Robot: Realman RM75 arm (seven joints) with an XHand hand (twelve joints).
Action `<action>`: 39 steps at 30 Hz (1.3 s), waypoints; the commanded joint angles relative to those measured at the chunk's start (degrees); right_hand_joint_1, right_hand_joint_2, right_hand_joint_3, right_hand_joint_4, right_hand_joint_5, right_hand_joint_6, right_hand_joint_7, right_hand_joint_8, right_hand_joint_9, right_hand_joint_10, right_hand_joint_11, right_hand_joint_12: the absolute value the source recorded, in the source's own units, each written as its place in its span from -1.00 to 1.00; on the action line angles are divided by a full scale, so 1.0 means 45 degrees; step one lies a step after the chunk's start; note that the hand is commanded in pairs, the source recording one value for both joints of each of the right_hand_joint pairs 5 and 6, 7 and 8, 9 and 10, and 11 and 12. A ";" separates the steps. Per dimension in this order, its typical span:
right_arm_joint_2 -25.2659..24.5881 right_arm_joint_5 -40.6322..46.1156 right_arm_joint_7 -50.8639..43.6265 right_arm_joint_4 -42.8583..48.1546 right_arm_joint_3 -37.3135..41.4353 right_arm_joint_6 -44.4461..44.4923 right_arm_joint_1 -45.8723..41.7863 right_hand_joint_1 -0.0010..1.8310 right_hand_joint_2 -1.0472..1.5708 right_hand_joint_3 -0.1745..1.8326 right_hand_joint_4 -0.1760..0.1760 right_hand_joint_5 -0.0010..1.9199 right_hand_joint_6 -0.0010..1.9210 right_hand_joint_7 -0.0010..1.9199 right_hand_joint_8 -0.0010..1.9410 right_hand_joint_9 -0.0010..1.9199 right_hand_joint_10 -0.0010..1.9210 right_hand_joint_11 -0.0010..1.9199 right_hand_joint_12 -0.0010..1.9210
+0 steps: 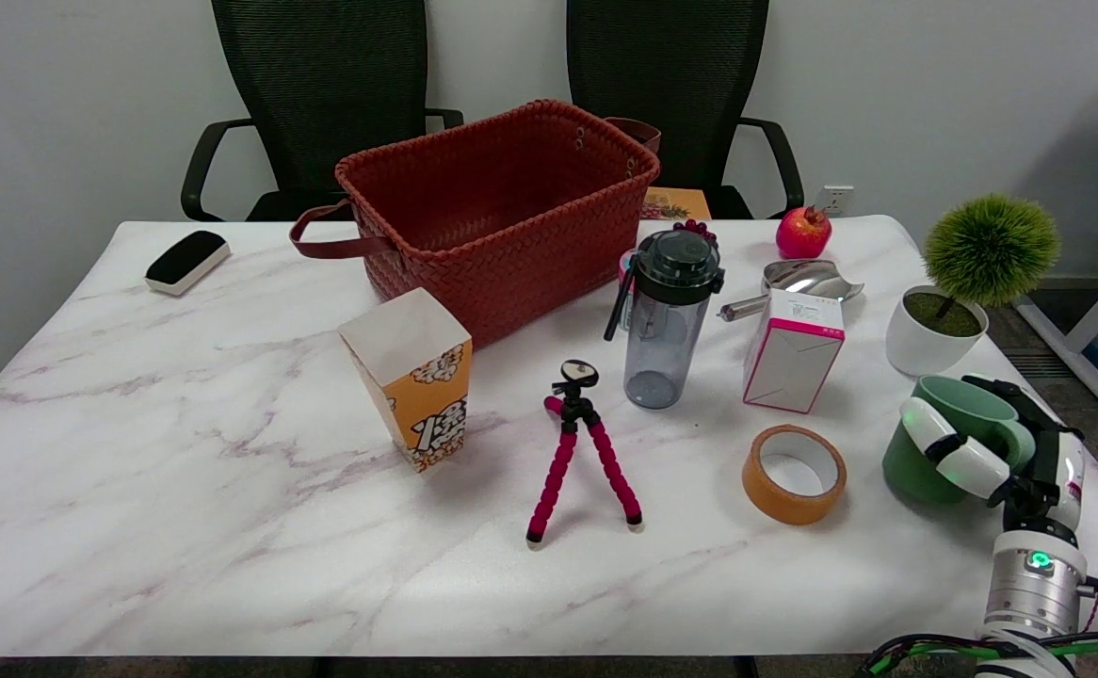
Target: Pick up the green mug.
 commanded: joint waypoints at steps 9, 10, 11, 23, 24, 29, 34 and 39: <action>0.0144 -0.0844 -0.0049 0.0006 0.0038 0.1107 0.0239 0.19 0.05 -0.21 0.00 -0.19 -0.19 0.57 0.55 0.32 0.31 1.00 1.00; 0.0144 -0.0951 -0.0055 0.0018 0.0050 0.1267 0.0251 0.19 0.05 -0.22 0.00 -0.20 -0.20 0.57 0.55 0.32 0.32 1.00 1.00; 0.0150 -0.1067 -0.0073 0.0037 0.0056 0.1384 0.0251 0.19 0.05 -0.22 0.00 -0.20 -0.20 0.57 0.55 0.32 0.32 1.00 1.00; 0.0221 -0.3033 -0.2093 0.1123 0.0298 0.1935 0.0422 0.19 0.02 -0.23 0.00 -0.24 -0.24 0.56 0.54 0.31 0.31 1.00 1.00; 0.0238 -0.3188 -0.2284 0.1230 0.0298 0.1893 0.0457 0.19 0.02 -0.23 0.00 -0.24 -0.24 0.56 0.54 0.31 0.31 1.00 1.00; 0.0391 -0.3856 -0.3275 0.1872 0.0174 0.1682 0.0733 0.20 -0.01 -0.23 0.00 -0.28 -0.28 0.54 0.53 0.30 0.30 1.00 1.00; 0.0493 -0.4463 -0.4466 0.2688 0.0257 0.1039 0.0990 0.19 -0.03 -0.22 0.00 -0.30 -0.30 0.52 0.50 0.29 0.29 1.00 1.00; 0.0705 -0.4782 -0.6131 0.3801 0.0281 0.0256 0.1421 0.20 -0.05 -0.20 0.00 -0.35 -0.35 0.50 0.49 0.25 0.25 1.00 1.00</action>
